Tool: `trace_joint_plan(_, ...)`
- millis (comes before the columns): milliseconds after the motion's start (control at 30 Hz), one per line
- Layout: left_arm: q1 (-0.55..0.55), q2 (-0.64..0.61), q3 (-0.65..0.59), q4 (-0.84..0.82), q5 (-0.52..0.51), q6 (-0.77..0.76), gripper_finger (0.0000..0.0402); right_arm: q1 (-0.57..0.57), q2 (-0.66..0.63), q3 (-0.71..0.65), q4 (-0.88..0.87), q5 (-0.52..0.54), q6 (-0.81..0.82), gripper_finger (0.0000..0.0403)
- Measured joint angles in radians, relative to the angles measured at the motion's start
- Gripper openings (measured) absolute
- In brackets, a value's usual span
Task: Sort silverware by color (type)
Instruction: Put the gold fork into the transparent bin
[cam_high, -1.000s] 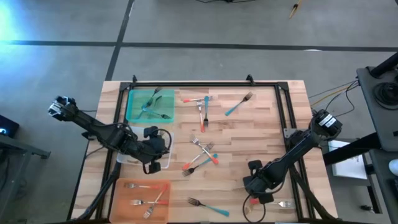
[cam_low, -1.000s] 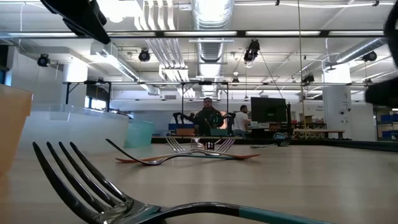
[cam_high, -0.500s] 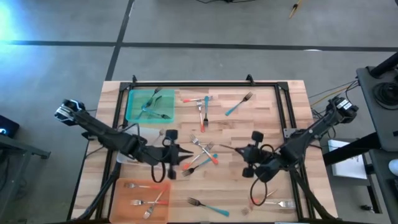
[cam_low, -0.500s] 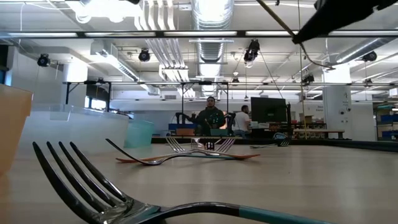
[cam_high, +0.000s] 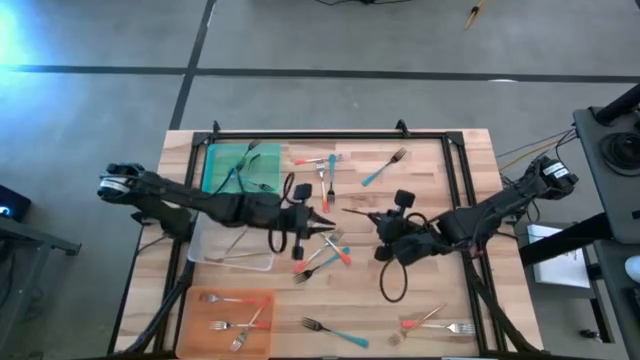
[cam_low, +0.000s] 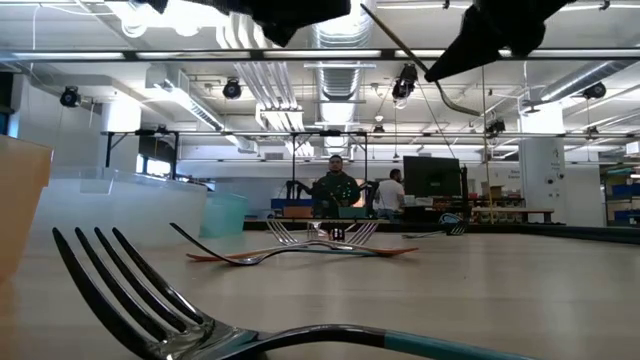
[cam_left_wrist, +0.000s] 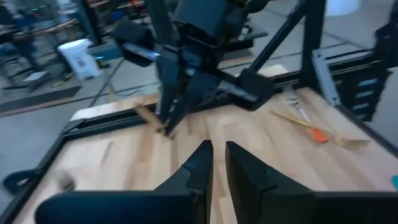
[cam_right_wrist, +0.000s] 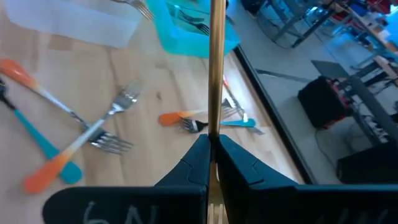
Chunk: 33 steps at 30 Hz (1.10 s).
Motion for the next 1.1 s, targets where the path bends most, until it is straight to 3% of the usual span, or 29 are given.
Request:
trace_joint_plan(267, 0.148, 0.12, 0.0, 0.127, 0.197, 0.032, 0.0027, -0.095, -0.013, 0.0, 0.002, 0.0, -0.085, 0.0009)
trace_joint_plan(500, 0.23, 0.244, 0.0, 0.317, 0.284, -0.026, 0.0027, -0.18, -0.013, 0.0, 0.001, -0.001, -0.148, 0.0009)
trace_joint_plan(567, 0.236, 0.269, 0.004, 0.35, 0.275, -0.025, 0.0027, -0.201, -0.013, 0.0, 0.0, -0.001, -0.187, 0.0009)
trace_joint_plan(767, 0.239, 0.323, 0.07, 0.294, 0.041, -0.032, 0.0027, -0.266, -0.035, 0.0, -0.001, -0.004, -0.269, 0.0009)
trace_joint_plan(900, 0.246, 0.334, 0.141, 0.134, 0.029, -0.094, 0.0027, -0.312, -0.073, 0.0, -0.003, -0.018, -0.295, 0.0011)
trace_joint_plan(1100, 0.267, 0.333, 0.185, 0.098, 0.06, -0.05, 0.0027, -0.373, -0.137, 0.001, -0.005, -0.09, -0.301, 0.0012)
